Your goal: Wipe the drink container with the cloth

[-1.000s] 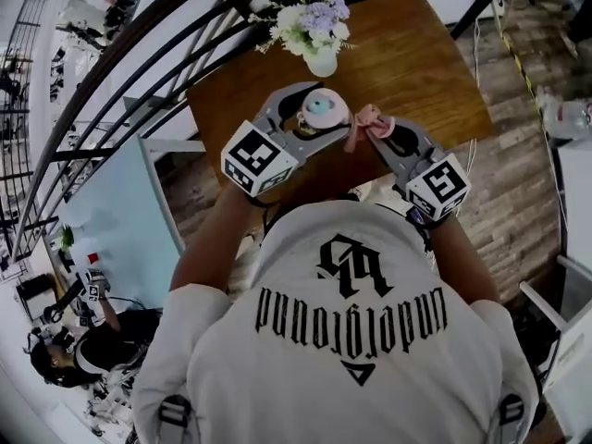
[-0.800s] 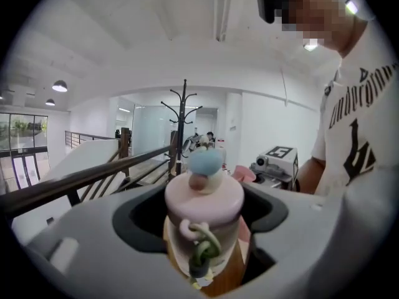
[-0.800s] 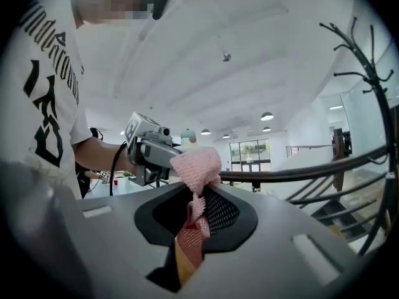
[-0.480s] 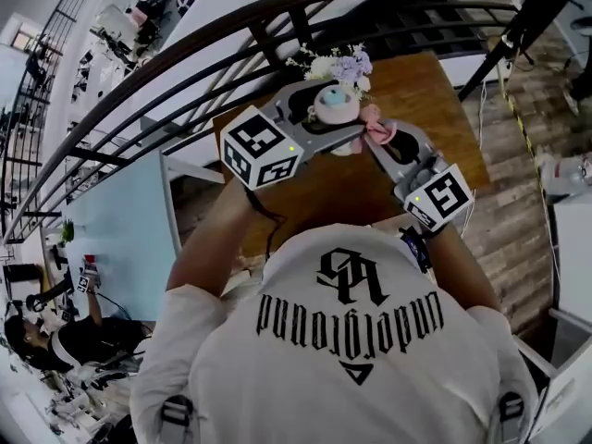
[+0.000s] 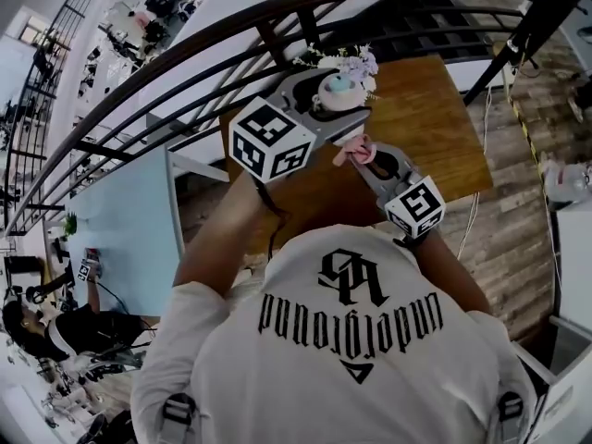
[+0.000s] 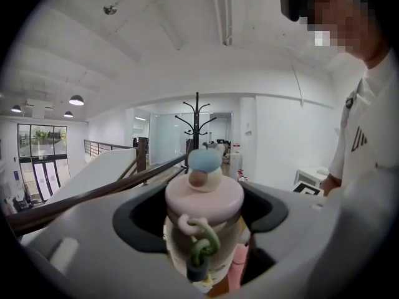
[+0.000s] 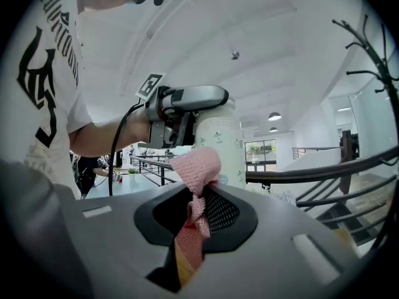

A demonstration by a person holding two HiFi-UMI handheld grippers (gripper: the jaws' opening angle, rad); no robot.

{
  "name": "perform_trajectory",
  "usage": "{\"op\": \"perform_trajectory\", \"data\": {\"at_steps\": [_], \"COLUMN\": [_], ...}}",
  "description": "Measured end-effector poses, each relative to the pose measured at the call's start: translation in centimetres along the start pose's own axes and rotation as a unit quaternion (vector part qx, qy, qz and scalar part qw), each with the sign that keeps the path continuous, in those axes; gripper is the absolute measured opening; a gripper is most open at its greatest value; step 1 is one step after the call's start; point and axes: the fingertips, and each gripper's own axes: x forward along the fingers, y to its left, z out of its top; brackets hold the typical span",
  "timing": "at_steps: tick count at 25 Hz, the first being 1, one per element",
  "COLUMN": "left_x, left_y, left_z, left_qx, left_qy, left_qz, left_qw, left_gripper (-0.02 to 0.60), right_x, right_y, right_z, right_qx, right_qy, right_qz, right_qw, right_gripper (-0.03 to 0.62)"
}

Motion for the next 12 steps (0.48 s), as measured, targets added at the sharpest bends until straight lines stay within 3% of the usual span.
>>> {"op": "perform_trajectory", "data": {"at_steps": [7,12], "left_x": [0.9,0.8], "left_y": [0.0,0.7], "left_z": [-0.7,-0.4], "left_qx": [-0.010,-0.013], "left_qy": [0.007,0.004], "left_qz": [0.001,0.007], "left_qw": [0.9999,0.9999], "left_gripper": [0.385,0.385], "right_x": [-0.3,0.4], "right_y": [0.0,-0.3], "right_z": [7.9,6.4], "right_qx": [-0.061,-0.051], "right_qy": [-0.062,-0.055], "right_qz": [-0.004,0.003], "right_qw": [0.996,0.997], "right_gripper": [0.047,0.047]}}
